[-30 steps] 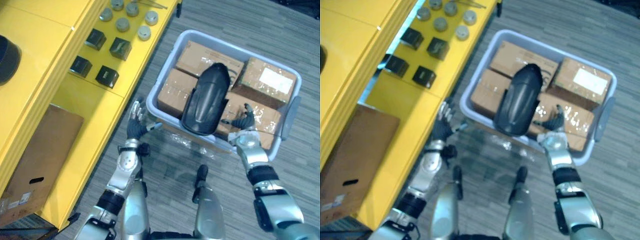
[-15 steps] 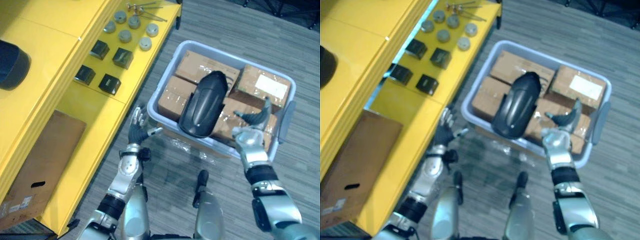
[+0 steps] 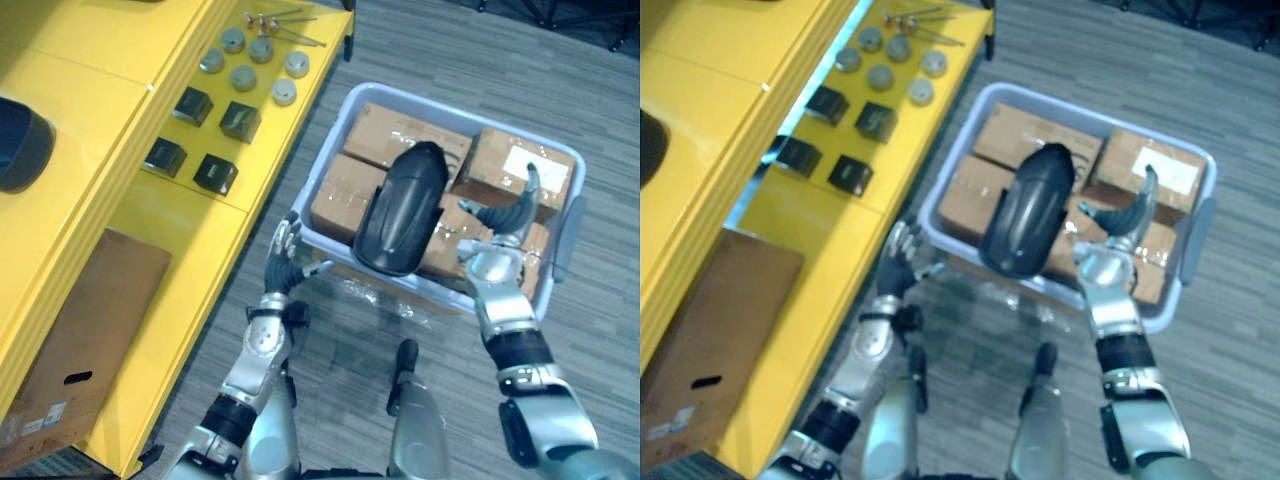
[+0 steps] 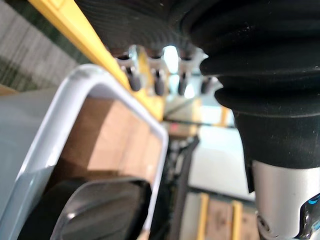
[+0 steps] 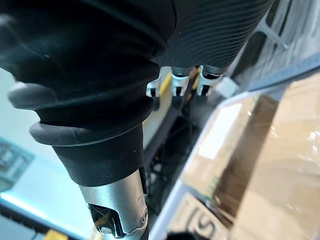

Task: Walk over and take plastic housings, then place them on the shelf

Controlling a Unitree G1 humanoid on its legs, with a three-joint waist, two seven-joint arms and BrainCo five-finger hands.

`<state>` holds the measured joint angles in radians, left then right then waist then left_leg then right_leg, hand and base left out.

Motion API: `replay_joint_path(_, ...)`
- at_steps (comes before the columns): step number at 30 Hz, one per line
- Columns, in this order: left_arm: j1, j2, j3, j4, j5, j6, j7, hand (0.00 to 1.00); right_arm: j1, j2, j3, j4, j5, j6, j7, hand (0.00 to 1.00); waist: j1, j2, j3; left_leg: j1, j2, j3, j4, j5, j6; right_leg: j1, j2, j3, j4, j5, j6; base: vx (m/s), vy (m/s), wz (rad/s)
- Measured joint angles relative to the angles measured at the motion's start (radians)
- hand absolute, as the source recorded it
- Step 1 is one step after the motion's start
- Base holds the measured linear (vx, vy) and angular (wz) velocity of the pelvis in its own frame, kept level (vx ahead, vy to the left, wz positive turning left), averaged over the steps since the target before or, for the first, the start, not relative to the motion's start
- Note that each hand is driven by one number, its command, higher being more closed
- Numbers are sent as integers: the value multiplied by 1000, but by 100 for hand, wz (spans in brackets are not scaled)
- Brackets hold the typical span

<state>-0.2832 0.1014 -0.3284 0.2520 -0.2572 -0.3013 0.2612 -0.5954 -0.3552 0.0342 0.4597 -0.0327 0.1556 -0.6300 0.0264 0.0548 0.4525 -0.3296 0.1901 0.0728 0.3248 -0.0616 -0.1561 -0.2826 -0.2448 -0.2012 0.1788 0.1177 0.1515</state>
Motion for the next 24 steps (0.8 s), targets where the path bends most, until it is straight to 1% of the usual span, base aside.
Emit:
replay_joint_path(2, 1, -1, -1, 0, 0, 0, 0, 0, 0, 1, 1, 34, 1, 18, 6, 0, 3, 0, 0, 1, -1, 0, -4, 4, 0, -2, -1, -1, 0, 0, 0, 3, 3, 2)
replay_joint_path(4, 4, 0, -1, 1, -1, 0, 1, 0, 0, 1, 2, 61, 11, 23, 25, 0, 3, 1, 0, 1, -2, 0, -4, 4, 0, -2, -2, -1, 0, 0, 0, 0, 0, 0)
replay_joint_path(6, 8, -1, -3, 2, -1, 0, 1, 0, 0, 0, 8, 82, 11, 48, 52, 0, 2, 2, -1, 1, -5, 0, -4, 4, 0, -2, -5, -2, 0, 0, 0, 0, 0, 0)
replay_joint_path(8, 8, -1, -4, 3, -2, 0, 0, 0, -4, 0, 18, 119, 11, 61, 77, 0, 2, 3, -1, 0, -7, -1, -4, 4, 0, -2, -8, -5, 0, 0, 0, 3, 8, 3)
replay_joint_path(10, 7, -2, -7, 8, -4, 0, 0, 0, -5, 0, 22, 162, 13, 72, 98, 0, 3, 9, -4, -6, -10, -5, -3, 5, 1, -1, -11, -12, -1, 0, 1, 5, 16, 7)
replay_joint_path(11, 7, -2, -8, 14, -8, 0, 0, 0, -9, -1, 32, 192, 16, 87, 119, 0, 5, 15, -8, -7, -10, -5, -3, 5, 1, -1, -11, -13, -3, 0, 1, 8, 16, 4)
replay_joint_path(12, 7, -2, -7, 17, -9, 0, 0, 0, -10, -1, 40, 212, 18, 93, 139, 0, 8, 22, -11, -8, -10, -7, -3, 5, 1, -1, -11, -15, -3, 0, 1, 8, 14, 3)
replay_joint_path(14, 7, -6, -7, 22, -10, -1, -1, 0, -14, -3, 42, 239, 17, 95, 171, 0, 11, 34, -18, -16, -10, -11, -1, 5, 1, -3, -11, -21, -5, 0, 1, 8, 10, 6)
replay_joint_path(19, -4, -11, -8, 57, -13, -1, -9, 0, -81, -49, 86, 349, 15, 77, 232, 0, 15, 36, -20, -20, -10, -16, 2, 5, 2, -3, -11, -27, -5, 1, 1, 1, 4, 2)
replay_joint_path(22, -12, -11, -9, 72, -21, -1, -22, 0, -104, -59, 88, 394, 16, 60, 245, 0, 16, 40, -18, -22, -10, -23, 3, 5, 2, 3, -12, -36, -5, 0, 0, -1, 7, 6)
replay_joint_path(24, -15, -12, -10, 82, -21, -1, -32, 0, -118, -68, 101, 415, 15, 61, 252, 0, 18, 44, -17, -26, -10, -28, 4, 5, 2, 4, -12, -40, -5, -1, -1, -3, 8, 7)
